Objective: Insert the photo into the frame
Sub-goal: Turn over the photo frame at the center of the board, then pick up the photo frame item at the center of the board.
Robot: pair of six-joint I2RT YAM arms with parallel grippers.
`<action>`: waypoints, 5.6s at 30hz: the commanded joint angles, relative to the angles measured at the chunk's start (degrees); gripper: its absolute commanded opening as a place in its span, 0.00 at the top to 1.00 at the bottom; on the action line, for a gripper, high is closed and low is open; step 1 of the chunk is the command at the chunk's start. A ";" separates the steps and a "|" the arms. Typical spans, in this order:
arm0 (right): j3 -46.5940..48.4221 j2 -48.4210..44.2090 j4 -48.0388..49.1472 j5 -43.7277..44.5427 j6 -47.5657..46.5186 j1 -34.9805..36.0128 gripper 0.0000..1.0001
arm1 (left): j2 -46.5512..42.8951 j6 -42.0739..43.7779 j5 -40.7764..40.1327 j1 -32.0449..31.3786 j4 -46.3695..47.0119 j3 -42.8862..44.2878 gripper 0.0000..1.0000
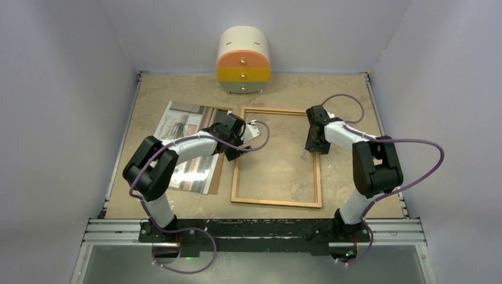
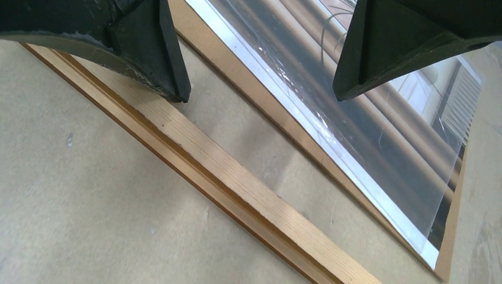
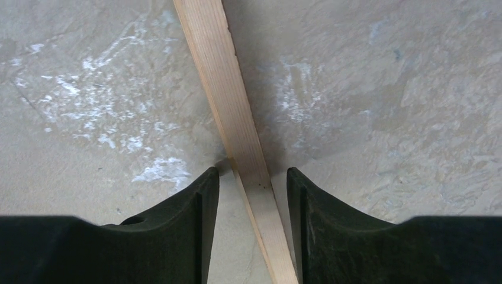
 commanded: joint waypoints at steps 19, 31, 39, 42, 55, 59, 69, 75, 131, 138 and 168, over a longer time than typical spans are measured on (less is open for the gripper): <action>25.62 -2.47 -1.43 -7.58 12.51 21.21 0.26 | -2.70 -0.02 9.68 33.43 -15.75 24.57 0.00; 48.67 23.73 -0.56 -12.57 16.91 34.56 0.30 | 2.22 9.22 -10.53 50.04 6.02 15.11 0.15; 45.48 27.91 0.48 -13.89 19.94 34.79 0.29 | 8.29 9.34 -16.75 51.46 14.15 11.69 0.15; 43.89 28.70 1.00 -15.00 20.89 34.71 0.28 | 10.08 7.70 -17.05 51.45 14.10 11.25 0.15; 38.44 31.25 3.61 -16.03 25.47 31.24 0.28 | 10.91 1.50 -12.23 49.36 7.06 7.54 0.15; 36.35 31.08 6.03 -17.77 27.65 29.12 0.28 | 9.41 0.40 -10.74 48.05 6.32 6.08 0.15; 38.79 32.84 6.15 -16.74 29.54 25.69 0.28 | 6.41 -0.84 -6.24 45.99 4.76 3.73 0.15; 41.17 34.47 4.80 -14.50 30.11 25.53 0.29 | 3.70 -2.06 0.49 45.56 1.41 3.92 0.14; 37.74 26.38 29.55 -25.28 37.38 22.30 0.39 | 7.36 6.35 -3.74 41.79 8.36 -1.77 0.17; 35.42 25.15 34.25 -27.90 37.20 22.39 0.42 | 7.18 6.39 -3.66 41.70 7.99 -1.58 0.17; 36.81 18.88 27.47 -44.49 27.82 19.65 1.00 | 3.01 5.60 0.20 48.27 -6.24 17.42 0.13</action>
